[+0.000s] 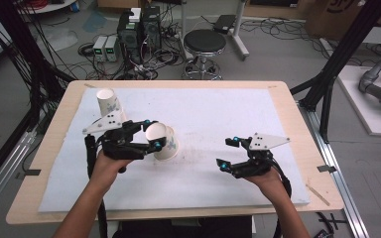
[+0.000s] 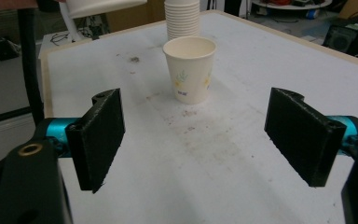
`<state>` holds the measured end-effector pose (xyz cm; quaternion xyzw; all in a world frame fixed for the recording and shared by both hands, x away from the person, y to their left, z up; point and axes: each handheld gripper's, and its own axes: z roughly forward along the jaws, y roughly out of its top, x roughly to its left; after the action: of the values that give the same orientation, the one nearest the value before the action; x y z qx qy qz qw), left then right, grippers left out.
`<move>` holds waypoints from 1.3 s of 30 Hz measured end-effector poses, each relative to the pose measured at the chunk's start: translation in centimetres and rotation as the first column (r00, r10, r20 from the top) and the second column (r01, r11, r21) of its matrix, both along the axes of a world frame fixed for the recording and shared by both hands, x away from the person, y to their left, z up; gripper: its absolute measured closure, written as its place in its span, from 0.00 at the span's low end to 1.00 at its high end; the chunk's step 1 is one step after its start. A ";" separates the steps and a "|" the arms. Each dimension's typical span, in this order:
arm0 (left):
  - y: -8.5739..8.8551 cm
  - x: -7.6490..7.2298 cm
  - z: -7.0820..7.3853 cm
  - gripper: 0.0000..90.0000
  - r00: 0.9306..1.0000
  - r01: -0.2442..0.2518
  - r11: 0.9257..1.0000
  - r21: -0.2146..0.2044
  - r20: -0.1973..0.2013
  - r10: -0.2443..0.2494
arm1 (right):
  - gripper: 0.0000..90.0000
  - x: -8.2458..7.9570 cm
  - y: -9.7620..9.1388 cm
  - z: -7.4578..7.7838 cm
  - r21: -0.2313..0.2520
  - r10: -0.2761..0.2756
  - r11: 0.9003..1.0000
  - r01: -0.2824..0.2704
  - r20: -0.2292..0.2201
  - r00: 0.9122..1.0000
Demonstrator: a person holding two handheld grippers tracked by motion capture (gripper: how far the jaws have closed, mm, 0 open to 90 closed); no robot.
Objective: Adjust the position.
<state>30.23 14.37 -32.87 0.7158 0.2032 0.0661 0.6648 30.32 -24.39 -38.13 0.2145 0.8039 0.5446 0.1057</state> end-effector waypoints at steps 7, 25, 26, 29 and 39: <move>-2.4 0.1 -0.6 0.39 0.997 0.075 0.997 0.015 -0.004 -0.075 | 0.23 -0.1 0.9 0.0 0.016 0.049 0.999 -0.049 -0.004 0.999; -6.9 -0.1 -1.9 0.39 0.978 0.207 0.974 0.090 -0.021 -0.206 | 0.23 -0.8 3.0 0.2 0.035 0.187 0.982 -0.187 0.011 0.982; -7.1 -0.1 -2.0 0.39 0.976 0.216 0.973 0.087 -0.026 -0.214 | 0.23 -0.8 3.1 0.1 0.036 0.196 0.980 -0.196 0.005 0.981; -7.4 -0.2 -2.1 0.39 0.972 0.236 0.967 0.091 -0.027 -0.235 | 0.23 -0.9 3.5 0.0 0.040 0.228 0.973 -0.228 0.002 0.974; -8.3 -0.3 -2.6 0.39 0.959 0.283 0.956 0.078 -0.038 -0.281 | 0.23 -1.0 4.8 -0.4 0.047 0.300 0.953 -0.298 -0.025 0.954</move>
<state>29.91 6.11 -35.48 0.7651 0.1051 -0.0306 0.6346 29.28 -19.64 -38.55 0.1013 0.8170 0.5677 0.0046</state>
